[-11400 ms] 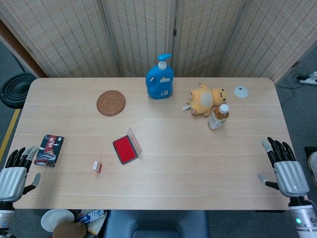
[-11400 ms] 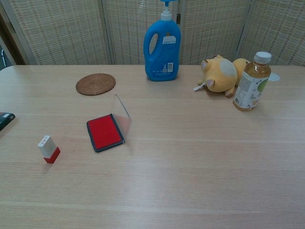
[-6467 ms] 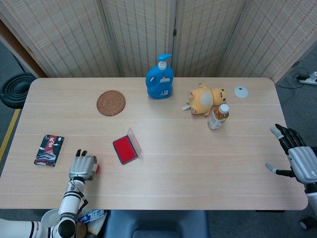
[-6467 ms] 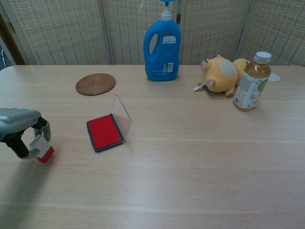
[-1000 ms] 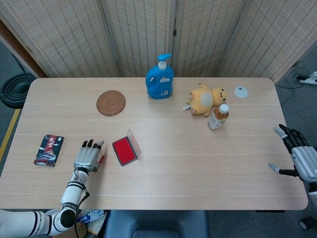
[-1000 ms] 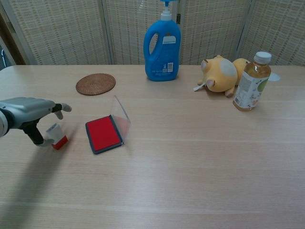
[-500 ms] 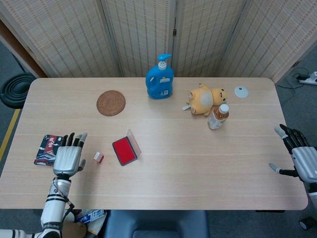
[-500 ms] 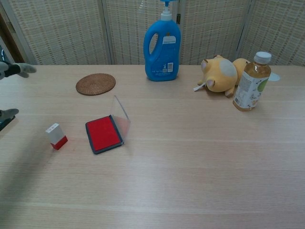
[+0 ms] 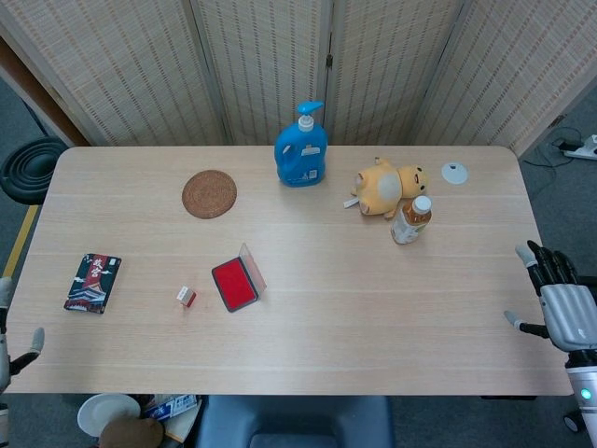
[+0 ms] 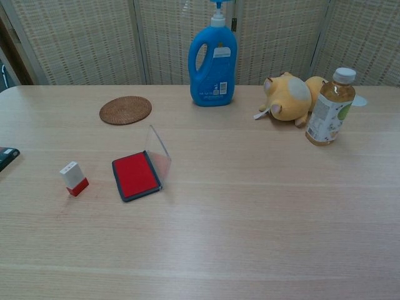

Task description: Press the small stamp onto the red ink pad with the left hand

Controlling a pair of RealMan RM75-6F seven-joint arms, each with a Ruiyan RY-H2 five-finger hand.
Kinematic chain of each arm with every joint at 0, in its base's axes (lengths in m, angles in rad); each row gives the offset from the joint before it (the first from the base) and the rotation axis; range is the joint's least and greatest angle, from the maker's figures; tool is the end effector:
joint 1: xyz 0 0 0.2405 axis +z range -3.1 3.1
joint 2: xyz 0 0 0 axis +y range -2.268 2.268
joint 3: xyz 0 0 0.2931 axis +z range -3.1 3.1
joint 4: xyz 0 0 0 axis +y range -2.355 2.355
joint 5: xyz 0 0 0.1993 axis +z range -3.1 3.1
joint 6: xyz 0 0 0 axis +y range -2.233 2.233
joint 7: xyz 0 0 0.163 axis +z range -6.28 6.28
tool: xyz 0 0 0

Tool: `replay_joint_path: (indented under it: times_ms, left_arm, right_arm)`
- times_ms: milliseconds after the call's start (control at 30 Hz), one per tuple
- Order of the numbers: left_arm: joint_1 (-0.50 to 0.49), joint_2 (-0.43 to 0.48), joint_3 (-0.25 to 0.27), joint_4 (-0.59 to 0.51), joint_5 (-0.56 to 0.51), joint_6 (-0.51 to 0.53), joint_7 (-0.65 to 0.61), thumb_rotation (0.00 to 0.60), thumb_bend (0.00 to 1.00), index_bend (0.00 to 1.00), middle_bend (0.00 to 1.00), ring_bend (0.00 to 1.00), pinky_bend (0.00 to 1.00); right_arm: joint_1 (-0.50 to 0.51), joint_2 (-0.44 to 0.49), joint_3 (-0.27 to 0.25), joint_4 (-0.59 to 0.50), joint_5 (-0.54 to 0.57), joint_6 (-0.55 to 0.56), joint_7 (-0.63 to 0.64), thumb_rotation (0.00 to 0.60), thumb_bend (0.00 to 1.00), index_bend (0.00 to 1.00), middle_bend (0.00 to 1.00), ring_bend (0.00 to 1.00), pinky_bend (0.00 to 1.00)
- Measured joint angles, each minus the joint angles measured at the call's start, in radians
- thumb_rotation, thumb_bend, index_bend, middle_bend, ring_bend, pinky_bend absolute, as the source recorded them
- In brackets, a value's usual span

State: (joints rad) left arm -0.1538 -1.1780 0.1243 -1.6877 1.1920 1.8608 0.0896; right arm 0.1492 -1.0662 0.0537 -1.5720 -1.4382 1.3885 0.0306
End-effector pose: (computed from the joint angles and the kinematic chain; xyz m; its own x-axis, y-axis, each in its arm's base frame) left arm -0.3509 0.1802 0.2060 0.4274 -0.1771 0.8866 0.8894 0.2586 -0.3771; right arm -0.3516 -0.2257 0.1997 0.4439 -0.0572 0.8942 -0.8956 0.0027 0.4448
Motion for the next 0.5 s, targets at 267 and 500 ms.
replay_joint_path:
  times_ms: [267, 500]
  left_arm:
    - [0.079, 0.029, -0.028, 0.06, 0.063, 0.007, -0.055, 0.6, 0.33, 0.0, 0.0, 0.0, 0.0]
    - [0.1, 0.024, -0.054, 0.054, 0.105, -0.034, -0.003, 0.6, 0.33, 0.0, 0.0, 0.0, 0.0]
  right_arm:
    - [-0.022, -0.034, -0.003, -0.053, 0.002, 0.031, -0.104, 0.6, 0.17, 0.0, 0.0, 0.0, 0.0]
    - [-0.025, -0.032, -0.01, -0.056, -0.026, 0.036, -0.103, 0.6, 0.17, 0.0, 0.0, 0.0, 0.0]
